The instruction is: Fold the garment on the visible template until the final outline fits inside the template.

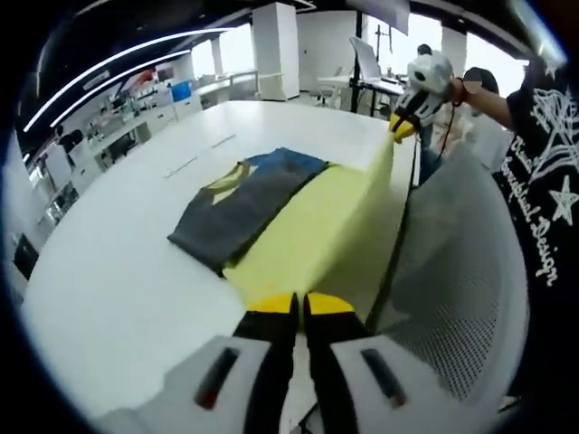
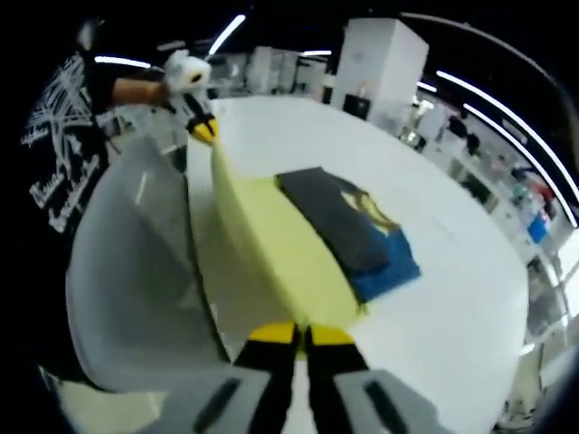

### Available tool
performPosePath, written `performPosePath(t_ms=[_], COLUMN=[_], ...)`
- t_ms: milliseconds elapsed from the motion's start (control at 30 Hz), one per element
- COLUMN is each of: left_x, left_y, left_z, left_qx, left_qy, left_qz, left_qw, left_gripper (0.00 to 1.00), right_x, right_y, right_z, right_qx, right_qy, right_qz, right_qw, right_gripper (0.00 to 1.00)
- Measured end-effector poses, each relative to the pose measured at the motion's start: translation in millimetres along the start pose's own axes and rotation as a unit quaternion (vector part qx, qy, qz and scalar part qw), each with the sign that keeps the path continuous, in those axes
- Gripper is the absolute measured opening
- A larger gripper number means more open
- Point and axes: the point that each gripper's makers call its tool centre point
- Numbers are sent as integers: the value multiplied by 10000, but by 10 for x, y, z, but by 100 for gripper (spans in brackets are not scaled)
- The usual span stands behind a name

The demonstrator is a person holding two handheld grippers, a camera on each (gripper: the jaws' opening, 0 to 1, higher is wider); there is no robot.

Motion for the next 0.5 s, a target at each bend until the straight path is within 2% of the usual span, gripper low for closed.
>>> performPosePath(t_ms=[167,267,333,500], left_x=[-39,-39,-38,-55], left_y=[-210,-392,-466,-618], left_z=[-237,-389,-453,-609], left_qx=[228,372,513,525], left_qy=[-315,-633,-732,-999], left_qz=[325,706,870,1190], left_qw=[9987,9948,9922,9865], left_gripper=[0,0,0,0], right_x=[24,27,29,23], right_y=[-154,-252,-316,-455], right_z=[271,386,471,699], right_qx=[82,116,135,175], right_qy=[395,613,772,1249], right_qz=[147,213,253,350], right_qw=[9991,9978,9966,9914], right_gripper=[0,0,0,0])
Point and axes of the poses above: the point that each gripper's makers call its tool centre point, and the gripper's own axes: x roughly backward along the fingers, z roughly to its right, y roughly out of its underside, and after that the axes turned 7 degrees about -z, right-handed
